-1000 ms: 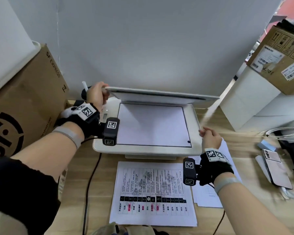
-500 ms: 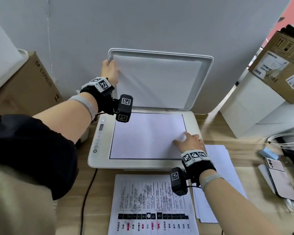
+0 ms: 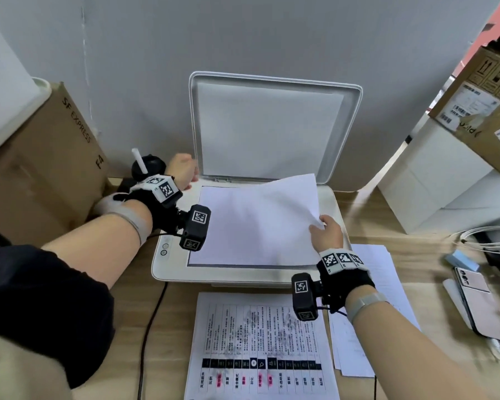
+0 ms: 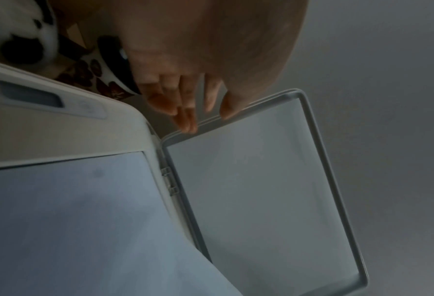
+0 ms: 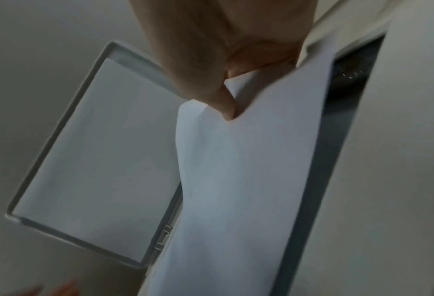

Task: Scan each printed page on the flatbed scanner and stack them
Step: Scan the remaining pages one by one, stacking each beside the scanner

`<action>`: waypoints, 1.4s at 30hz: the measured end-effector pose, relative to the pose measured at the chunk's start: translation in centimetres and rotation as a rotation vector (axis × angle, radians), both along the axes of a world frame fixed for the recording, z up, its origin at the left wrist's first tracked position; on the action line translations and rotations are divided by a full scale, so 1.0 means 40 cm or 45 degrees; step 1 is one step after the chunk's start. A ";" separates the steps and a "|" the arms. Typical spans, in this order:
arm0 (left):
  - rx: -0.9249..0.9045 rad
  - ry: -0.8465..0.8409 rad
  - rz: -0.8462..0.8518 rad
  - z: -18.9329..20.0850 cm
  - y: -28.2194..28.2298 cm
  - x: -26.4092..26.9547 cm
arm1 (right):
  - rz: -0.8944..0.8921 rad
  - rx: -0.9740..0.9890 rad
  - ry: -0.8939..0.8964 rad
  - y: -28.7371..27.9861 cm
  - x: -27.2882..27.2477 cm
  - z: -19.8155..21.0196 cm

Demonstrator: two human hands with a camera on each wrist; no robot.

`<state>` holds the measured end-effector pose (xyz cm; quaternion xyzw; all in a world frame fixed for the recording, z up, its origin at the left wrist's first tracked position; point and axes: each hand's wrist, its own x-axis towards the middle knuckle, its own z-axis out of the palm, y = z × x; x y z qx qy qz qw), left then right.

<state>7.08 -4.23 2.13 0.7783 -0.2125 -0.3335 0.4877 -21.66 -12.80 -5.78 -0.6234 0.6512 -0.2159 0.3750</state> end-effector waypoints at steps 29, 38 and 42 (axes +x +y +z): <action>0.105 0.181 -0.336 -0.075 0.198 -0.083 | -0.073 0.236 -0.848 0.035 -0.160 0.039; 0.128 -0.061 -0.185 -0.165 0.226 -0.112 | 0.186 0.298 -0.298 0.093 -0.202 0.011; 0.109 -0.081 -0.155 -0.181 0.217 -0.121 | 0.268 0.223 -0.024 0.099 -0.240 0.001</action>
